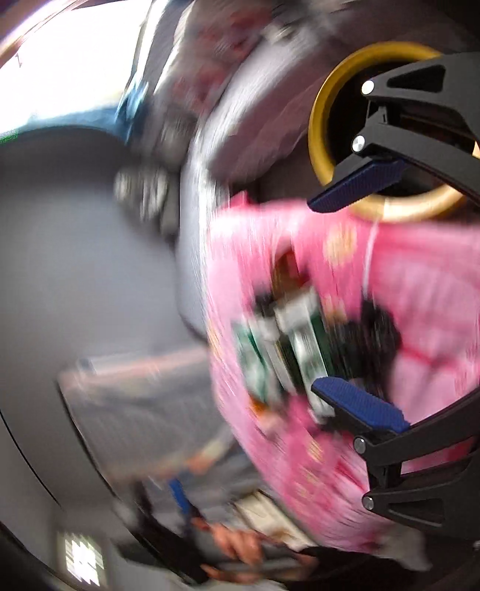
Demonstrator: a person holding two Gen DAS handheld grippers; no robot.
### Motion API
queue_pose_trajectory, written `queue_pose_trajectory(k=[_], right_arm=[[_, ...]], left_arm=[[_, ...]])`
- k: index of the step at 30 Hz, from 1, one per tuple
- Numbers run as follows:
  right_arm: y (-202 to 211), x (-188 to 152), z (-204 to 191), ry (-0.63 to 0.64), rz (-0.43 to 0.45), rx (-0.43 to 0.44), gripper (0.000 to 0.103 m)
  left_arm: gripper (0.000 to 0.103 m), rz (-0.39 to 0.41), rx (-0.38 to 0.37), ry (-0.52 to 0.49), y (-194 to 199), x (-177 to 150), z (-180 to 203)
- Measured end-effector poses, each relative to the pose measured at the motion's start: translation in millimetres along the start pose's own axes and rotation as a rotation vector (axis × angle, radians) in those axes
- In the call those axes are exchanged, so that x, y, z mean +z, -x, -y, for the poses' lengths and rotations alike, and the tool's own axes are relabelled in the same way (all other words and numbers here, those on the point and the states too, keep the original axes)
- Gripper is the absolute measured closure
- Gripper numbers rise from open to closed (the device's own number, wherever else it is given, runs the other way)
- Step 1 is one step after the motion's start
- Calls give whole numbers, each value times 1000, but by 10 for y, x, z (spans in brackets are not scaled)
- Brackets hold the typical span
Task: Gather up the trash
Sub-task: 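Move the open right gripper back over the bed, then grasp the black plastic bag with the right gripper and lift it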
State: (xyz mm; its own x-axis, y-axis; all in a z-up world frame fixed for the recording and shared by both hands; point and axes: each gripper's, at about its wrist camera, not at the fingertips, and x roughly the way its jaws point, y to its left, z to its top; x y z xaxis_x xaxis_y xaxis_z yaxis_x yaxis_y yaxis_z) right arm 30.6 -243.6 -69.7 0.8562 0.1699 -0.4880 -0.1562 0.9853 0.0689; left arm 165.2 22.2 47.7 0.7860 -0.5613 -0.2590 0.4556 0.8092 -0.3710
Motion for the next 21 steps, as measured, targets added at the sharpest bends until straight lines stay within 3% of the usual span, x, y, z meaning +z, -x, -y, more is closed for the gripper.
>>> queue_pose_trajectory(k=[4,7,9,12,15,17,21], right_arm=[[-364,18,-729,166,-97,145,16],[-685,13,-1140,276,-166,155,21],[-892,5,-1329,317,-215,153,31],[-1134,30,-1441,320,-260,151,35],[-1325,23,-1556,350,-283,128,47],[-1454,23,-1586,348,-309,117,50],[-1624,-19,-1594,335,-358,105,62]], left_arm=[[8,-11,49,119,439,-94,-564],[8,33,52,202,795,-127,-893],[8,64,87,224,1032,-170,-1078],[8,82,156,215,1266,-284,-1274],[8,57,218,214,1316,-429,-1439],[8,32,242,230,1299,-516,-1540],[8,-35,229,298,1183,-678,-1748]])
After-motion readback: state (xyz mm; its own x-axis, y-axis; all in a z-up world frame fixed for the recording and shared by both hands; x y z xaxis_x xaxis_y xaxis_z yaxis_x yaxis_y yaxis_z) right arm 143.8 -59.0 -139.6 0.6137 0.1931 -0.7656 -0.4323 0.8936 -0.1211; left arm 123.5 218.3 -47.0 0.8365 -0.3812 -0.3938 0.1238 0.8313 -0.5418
